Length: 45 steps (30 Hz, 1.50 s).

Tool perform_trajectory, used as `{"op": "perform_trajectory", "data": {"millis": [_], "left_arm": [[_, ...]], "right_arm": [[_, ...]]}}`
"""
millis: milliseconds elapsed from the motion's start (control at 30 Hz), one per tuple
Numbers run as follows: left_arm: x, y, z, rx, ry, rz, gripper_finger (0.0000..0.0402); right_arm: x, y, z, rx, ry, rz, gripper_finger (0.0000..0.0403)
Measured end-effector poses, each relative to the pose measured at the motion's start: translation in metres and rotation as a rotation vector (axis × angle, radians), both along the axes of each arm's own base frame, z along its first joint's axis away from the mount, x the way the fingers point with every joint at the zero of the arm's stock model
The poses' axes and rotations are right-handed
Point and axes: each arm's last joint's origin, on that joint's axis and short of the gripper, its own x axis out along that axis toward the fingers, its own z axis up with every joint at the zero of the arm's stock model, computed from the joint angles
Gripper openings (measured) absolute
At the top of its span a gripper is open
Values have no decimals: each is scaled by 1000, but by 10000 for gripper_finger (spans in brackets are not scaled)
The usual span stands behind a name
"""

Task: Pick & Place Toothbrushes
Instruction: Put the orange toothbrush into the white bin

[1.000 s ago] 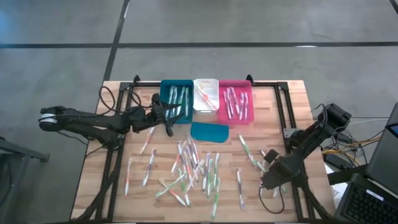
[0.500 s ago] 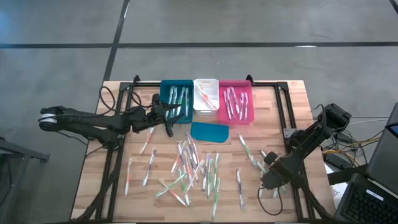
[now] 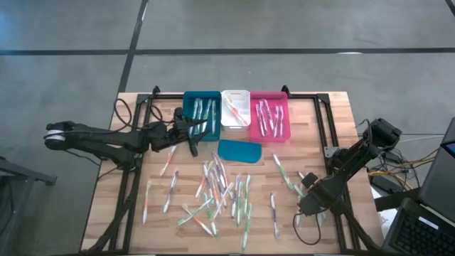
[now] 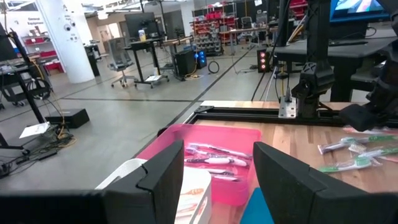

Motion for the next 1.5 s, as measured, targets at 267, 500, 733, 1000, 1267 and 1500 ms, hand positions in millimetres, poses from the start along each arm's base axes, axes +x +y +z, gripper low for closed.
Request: {"op": "perform_trajectory", "data": {"millis": [267, 500, 733, 1000, 1267, 1500], "left_arm": [[0, 0, 0, 0, 0, 0, 197], [0, 0, -1, -1, 9, 0, 197], [0, 0, -1, -1, 12, 0, 197], [0, 0, -1, -14, 7, 0, 197], [0, 0, -1, -15, 6, 0, 197], [0, 0, -1, -15, 6, 0, 197]], "right_arm": [[0, 0, 0, 0, 0, 6, 128], [-1, -3, -5, -22, -39, 58, 126], [-4, -7, -12, -37, -35, 29, 94], [-5, -7, -13, -37, -34, 29, 50], [-5, -7, -12, -33, -29, 27, 12], [-5, -7, -13, -29, -28, 27, 8]]}}
